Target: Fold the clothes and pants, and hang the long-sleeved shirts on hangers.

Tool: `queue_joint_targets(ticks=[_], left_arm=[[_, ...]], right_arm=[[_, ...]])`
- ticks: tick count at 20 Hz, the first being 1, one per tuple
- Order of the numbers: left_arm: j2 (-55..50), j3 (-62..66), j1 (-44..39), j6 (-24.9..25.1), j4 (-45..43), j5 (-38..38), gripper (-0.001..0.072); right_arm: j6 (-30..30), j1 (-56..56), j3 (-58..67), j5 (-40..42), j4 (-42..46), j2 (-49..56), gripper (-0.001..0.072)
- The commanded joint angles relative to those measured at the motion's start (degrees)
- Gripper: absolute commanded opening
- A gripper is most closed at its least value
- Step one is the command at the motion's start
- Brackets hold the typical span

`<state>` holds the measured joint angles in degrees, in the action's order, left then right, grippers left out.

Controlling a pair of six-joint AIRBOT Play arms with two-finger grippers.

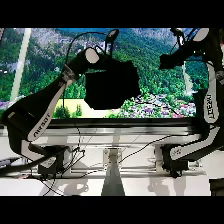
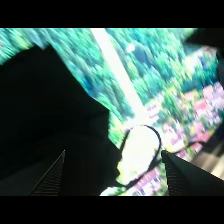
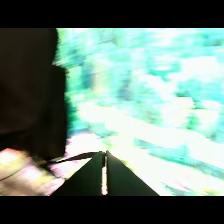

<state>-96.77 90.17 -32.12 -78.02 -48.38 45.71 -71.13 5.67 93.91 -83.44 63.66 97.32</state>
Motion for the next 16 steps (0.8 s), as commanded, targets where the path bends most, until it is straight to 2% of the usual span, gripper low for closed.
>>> queue_joint_targets(ticks=[1,2,3,5,6,9,13,16], left_arm=[[1.29,0.02,2.89,0.04,-4.81,0.24,0.0703],[1.51,0.02,3.78,0.04,-8.00,0.26,0.0669],[1.57,0.02,4.61,0.02,-11.26,0.39,0.0516],[1.42,0.00,6.34,0.02,-17.97,0.87,0.0070],[1.29,0.00,7.06,0.00,-20.22,0.81,0.0006],[-0.11,0.00,7.91,0.02,-20.57,0.83,0.0007],[-2.97,0.00,4.22,0.02,-19.47,3.08,0.0006],[-4.09,-0.02,-0.81,0.04,-16.22,4.02,0.0006]], right_arm=[[6.75,0.92,-7.43,3.30,-15.89,-0.07,0.0409],[5.16,0.09,-9.31,5.68,-16.92,-0.04,0.0659],[2.95,-1.16,-10.88,8.20,-16.68,-0.04,0.0700],[1.07,-4.13,-13.11,11.98,-15.23,-0.02,0.0696],[1.07,-5.79,-13.68,13.14,-14.21,-0.02,0.0696],[-1.90,-10.75,-13.79,18.97,-12.17,0.00,0.0688],[-11.56,-15.21,-13.79,28.39,-3.85,0.07,0.0688],[-12.87,-15.17,-13.79,25.86,-0.59,1.75,0.0687]])
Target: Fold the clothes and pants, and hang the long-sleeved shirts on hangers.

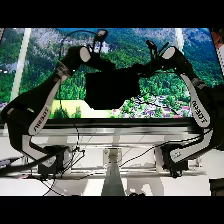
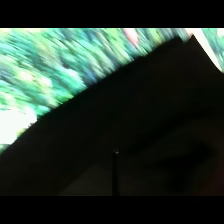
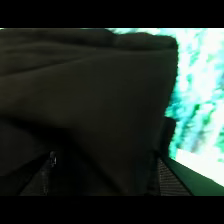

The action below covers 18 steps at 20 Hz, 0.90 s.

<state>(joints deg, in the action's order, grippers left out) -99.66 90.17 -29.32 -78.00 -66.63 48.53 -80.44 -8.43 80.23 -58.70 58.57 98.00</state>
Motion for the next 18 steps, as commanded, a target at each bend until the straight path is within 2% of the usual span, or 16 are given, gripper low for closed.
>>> queue_joint_targets(ticks=[1,3,6,7,10,13,16,18], left_arm=[[-1.29,-0.02,-5.40,0.02,2.32,1.27,0.0006],[-1.29,0.00,-9.03,0.02,2.38,2.73,0.0006],[-1.20,0.00,-12.76,0.04,2.51,10.25,0.0006],[-1.09,0.00,-13.51,0.09,3.69,13.35,0.0006],[0.22,0.00,-14.16,5.07,11.87,20.61,0.0006],[4.74,0.00,-14.03,5.29,15.26,23.23,0.0005],[11.39,0.00,-13.40,5.42,13.90,23.37,0.0005],[16.02,0.00,-12.48,5.40,10.80,23.37,0.0006]], right_arm=[[-3.54,-0.85,-0.11,-0.26,5.07,1.73,0.0687],[-3.52,-0.83,-0.11,-1.14,6.84,2.38,0.0688],[-3.54,-0.46,-0.11,-0.63,7.63,2.43,0.0687],[-3.54,-0.09,-0.11,-0.66,7.65,2.43,0.0687],[-3.54,1.18,-0.11,-1.18,7.45,2.43,0.0687],[-3.32,2.01,-0.11,-3.30,6.99,2.67,0.0685],[-2.29,2.01,-0.11,-5.57,3.58,4.31,0.0651],[-1.62,1.99,-0.11,-6.73,-1.51,5.68,0.0545]])
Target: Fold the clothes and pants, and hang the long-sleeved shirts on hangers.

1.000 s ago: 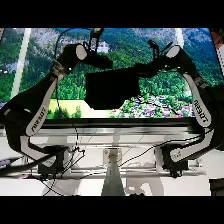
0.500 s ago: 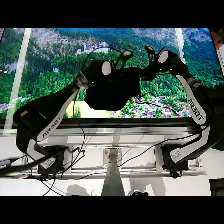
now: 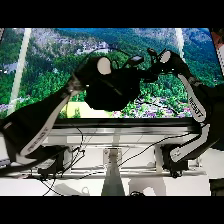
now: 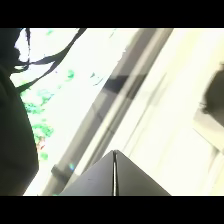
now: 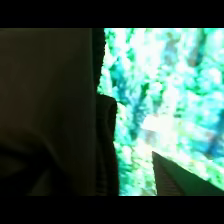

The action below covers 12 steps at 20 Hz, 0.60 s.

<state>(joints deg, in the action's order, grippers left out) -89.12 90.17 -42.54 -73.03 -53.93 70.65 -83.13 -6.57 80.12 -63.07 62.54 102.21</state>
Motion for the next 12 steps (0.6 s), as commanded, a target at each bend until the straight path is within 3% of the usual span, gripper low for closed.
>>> queue_joint_targets(ticks=[1,8,12], left_arm=[[7.69,0.00,1.55,0.44,-3.10,1.25,0.0005],[15.63,0.00,8.44,0.42,-5.22,1.25,0.0006],[15.85,0.00,9.18,0.44,-5.22,1.25,0.0006]], right_arm=[[2.05,0.09,0.00,-2.56,-7.30,1.88,0.0544],[1.33,0.15,2.51,-2.32,-3.87,1.97,0.0553],[0.79,1.86,2.51,-4.11,-7.74,2.03,0.0553]])
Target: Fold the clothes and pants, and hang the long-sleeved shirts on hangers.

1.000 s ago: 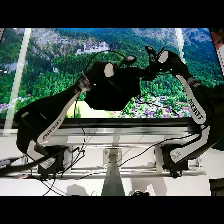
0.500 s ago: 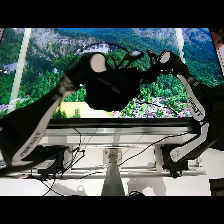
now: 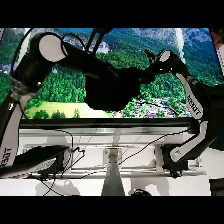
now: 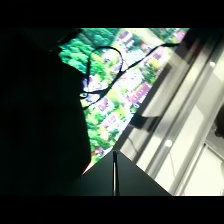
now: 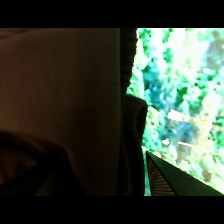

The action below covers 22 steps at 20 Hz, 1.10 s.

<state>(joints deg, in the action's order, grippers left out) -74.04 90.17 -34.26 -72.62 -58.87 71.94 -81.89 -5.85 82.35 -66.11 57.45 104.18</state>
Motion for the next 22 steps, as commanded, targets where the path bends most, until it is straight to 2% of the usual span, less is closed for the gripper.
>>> queue_joint_targets(ticks=[1,4,7,10,13,14,15,16,18,22], left_arm=[[0.76,0.00,0.90,0.02,-0.28,-0.02,0.0006],[0.76,0.00,0.90,0.04,-0.28,-0.02,0.0006],[0.76,0.00,0.90,0.04,-0.28,-0.02,0.0006],[0.76,0.00,0.90,0.04,-0.31,-0.02,0.0006],[0.76,0.00,0.92,0.04,-0.33,-0.02,0.0006],[0.76,0.00,0.92,0.04,-0.33,-0.02,0.0006],[0.76,0.00,0.92,0.04,-0.33,-0.02,0.0007],[0.79,0.00,0.92,0.04,-0.33,-0.02,0.0007],[1.05,0.00,0.92,0.04,-0.59,-0.04,0.0007],[3.69,0.02,0.92,0.04,-3.89,-0.07,0.0006]], right_arm=[[0.22,2.34,0.28,-1.53,-5.05,0.07,0.0553],[0.96,6.88,0.26,-3.89,-9.92,0.90,0.0558],[1.09,7.96,0.20,-8.31,-13.55,4.26,0.0599],[5.55,4.26,-0.13,-6.34,-24.06,7.52,0.0599],[6.47,-1.42,-0.13,-1.68,-25.94,9.73,0.0573],[7.76,-3.10,-0.11,0.63,-25.99,9.92,0.0405],[9.33,-4.17,0.37,1.68,-26.12,9.79,0.0202],[10.27,-4.70,1.53,1.64,-26.08,9.55,0.0063],[10.64,-4.24,4.72,0.66,-26.01,7.96,0.0034],[10.54,0.35,8.85,0.68,-26.01,-1.01,0.0027]])
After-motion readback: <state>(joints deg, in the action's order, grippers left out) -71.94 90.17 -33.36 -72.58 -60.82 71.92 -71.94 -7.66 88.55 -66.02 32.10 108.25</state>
